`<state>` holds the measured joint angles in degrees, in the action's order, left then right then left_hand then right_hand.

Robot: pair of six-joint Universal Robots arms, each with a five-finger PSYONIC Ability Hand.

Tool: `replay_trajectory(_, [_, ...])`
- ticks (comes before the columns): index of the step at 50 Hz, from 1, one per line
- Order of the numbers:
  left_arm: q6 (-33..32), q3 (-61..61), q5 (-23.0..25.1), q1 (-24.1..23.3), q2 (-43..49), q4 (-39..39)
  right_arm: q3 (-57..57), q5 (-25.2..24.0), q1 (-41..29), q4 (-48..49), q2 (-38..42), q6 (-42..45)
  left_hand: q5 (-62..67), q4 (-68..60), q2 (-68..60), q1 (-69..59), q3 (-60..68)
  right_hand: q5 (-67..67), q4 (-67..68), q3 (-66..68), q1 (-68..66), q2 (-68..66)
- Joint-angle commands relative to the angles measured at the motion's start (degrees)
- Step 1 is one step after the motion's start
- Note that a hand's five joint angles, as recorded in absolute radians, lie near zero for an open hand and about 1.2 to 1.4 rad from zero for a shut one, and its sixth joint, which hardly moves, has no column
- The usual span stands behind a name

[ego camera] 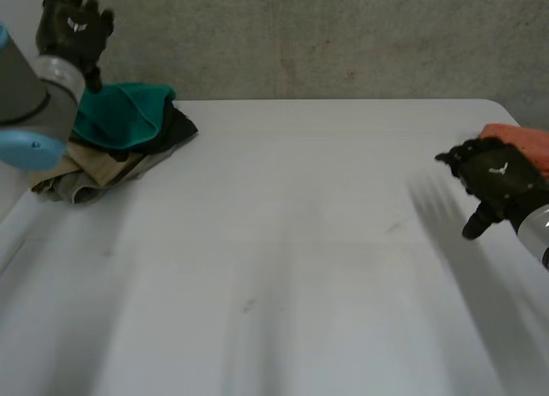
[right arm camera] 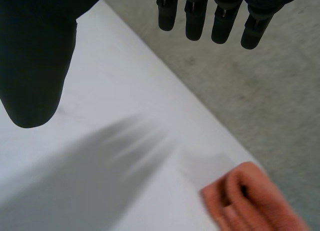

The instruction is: Fold the laundry.

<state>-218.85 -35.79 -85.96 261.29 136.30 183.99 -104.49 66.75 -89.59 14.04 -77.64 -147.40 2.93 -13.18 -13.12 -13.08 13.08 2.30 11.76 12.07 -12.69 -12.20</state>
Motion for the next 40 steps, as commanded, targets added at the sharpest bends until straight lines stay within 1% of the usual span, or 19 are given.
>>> replay_trajectory(1, [-0.53, 9.76, 8.77, 5.80, 14.50, 5.15, -2.64, 0.13, -0.32, -0.15, 0.47, 0.01, 5.03, -4.77, -4.83, -4.87, 4.87, -2.30, -1.76, -2.07, 2.69, 2.20])
replay_trajectory(3, [-0.35, 11.26, 10.11, 6.24, 16.44, 5.15, -3.17, 0.13, -0.32, -0.15, 0.47, 0.01, 5.53, -5.28, -5.34, -5.38, 5.38, -2.30, -1.76, -2.07, 2.69, 2.20])
replay_trajectory(8, [-0.26, 13.11, 10.38, 7.12, 20.84, 5.33, -4.40, 0.13, -0.32, -0.06, 0.47, 0.01, 5.86, -5.61, -5.67, -5.71, 5.71, -2.30, -1.76, -2.07, 2.69, 2.20])
replay_trajectory(11, [-0.26, 14.34, 10.20, 7.91, 22.34, 5.24, -4.49, 0.13, -0.32, -0.06, 0.47, 0.01, 15.08, -14.83, -14.89, -14.93, 14.93, -2.30, -1.76, -2.07, 2.69, 2.20])
replay_trajectory(12, [-0.26, 14.61, 9.94, 8.09, 22.52, 5.24, -4.49, 0.13, -0.32, -0.06, 0.47, 0.10, 21.45, -21.19, -21.25, -21.29, 21.29, -2.30, -1.76, -2.07, 2.69, 2.20])
replay_trajectory(13, [-0.26, 14.96, 9.33, 8.44, 22.52, 5.24, -4.49, 0.22, -0.32, -0.06, 0.47, 0.10, 43.99, -43.74, -43.80, -43.84, 43.84, -2.30, -1.76, -2.07, 2.69, 2.20])
replay_trajectory(15, [-0.17, 14.96, 8.01, 8.18, 22.34, 5.33, -4.40, 0.31, -0.32, -0.06, 0.38, 0.10, 66.97, -66.72, -66.78, -66.82, 66.82, -2.30, -1.76, -2.07, 2.69, 2.20])
replay_trajectory(16, [-0.17, 14.87, 6.87, 7.92, 22.08, 5.50, -4.32, 0.31, -0.32, -0.06, 0.38, 0.10, 67.07, -66.82, -66.88, -66.92, 66.92, -2.30, -1.76, -2.07, 2.69, 2.20])
replay_trajectory(17, [-0.26, 14.26, 3.82, 7.39, 21.38, 5.85, -4.23, 0.31, -0.41, -0.06, 0.38, 0.10, 67.07, -66.82, -66.88, -66.92, 66.92, -2.30, -1.76, -2.07, 2.69, 2.20])
replay_trajectory(19, [-0.09, 13.91, 0.38, 6.25, 19.80, 6.20, -4.14, 0.31, -0.41, 0.02, 0.12, 0.10, 67.07, -66.82, -66.88, -66.92, 66.92, -2.30, -1.76, -2.07, 2.69, 2.20])
replay_trajectory(20, [0.17, 13.47, -2.43, 4.94, 17.01, 7.16, -4.05, 0.31, -0.41, 0.11, -0.05, 0.10, 67.07, -66.82, -66.88, -66.92, 66.92, -2.30, -1.76, -2.07, 2.69, 2.20])
replay_trajectory(22, [0.88, 12.42, -4.12, 3.62, 13.66, 8.57, -3.96, 0.40, -0.41, 0.20, -0.58, 0.01, 67.07, -66.82, -66.88, -66.92, 66.92, -2.30, -1.76, -2.07, 2.69, 2.20])
replay_trajectory(26, [6.49, 6.36, -3.86, 0.98, 3.99, 10.07, -3.52, 0.57, -0.41, 0.46, -1.81, -0.43, 67.07, -66.82, -66.88, -66.92, 66.92, -2.30, -1.76, -2.07, 2.69, 2.20])
replay_trajectory(30, [18.68, -1.54, -2.81, -4.19, -9.34, 11.04, -3.00, 1.01, -0.41, 0.46, -3.83, -0.96, 67.07, -66.82, -66.88, -66.92, 66.92, -2.30, -1.76, -2.07, 2.69, 2.20])
replay_trajectory(33, [23.89, -5.07, -2.28, -6.93, -15.52, 11.13, -2.65, 1.10, -0.41, 0.55, -4.88, -1.13, 67.07, -66.82, -66.88, -66.92, 66.92, -2.30, -1.76, -2.07, 2.69, 2.20])
replay_trajectory(34, [27.04, -7.34, -1.67, -8.77, -19.28, 11.21, -2.47, 1.19, -0.41, 0.55, -5.15, -1.22, 67.07, -66.82, -66.88, -66.92, 66.92, -2.30, -1.76, -2.07, 2.69, 2.20])
replay_trajectory(37, [31.36, -9.99, -0.61, -11.59, -24.49, 11.48, -1.94, 1.28, -0.41, 0.55, -5.68, -2.36, 67.07, -66.82, -66.88, -66.92, 66.92, -2.30, -1.76, -2.07, 2.69, 2.20])
replay_trajectory(38, [34.34, -11.22, -0.35, -13.51, -27.29, 12.18, -1.85, 1.28, -0.41, 0.64, -5.77, -2.89, 67.07, -66.82, -66.88, -66.92, 66.92, -2.30, -1.76, -2.07, 2.69, 2.20])
replay_trajectory(40, [36.73, -11.84, -0.43, -14.84, -28.98, 12.97, -1.85, 1.19, -0.32, 0.55, -6.20, -4.64, 67.07, -66.82, -66.88, -66.92, 66.92, -2.30, -1.76, -2.07, 2.69, 2.20])
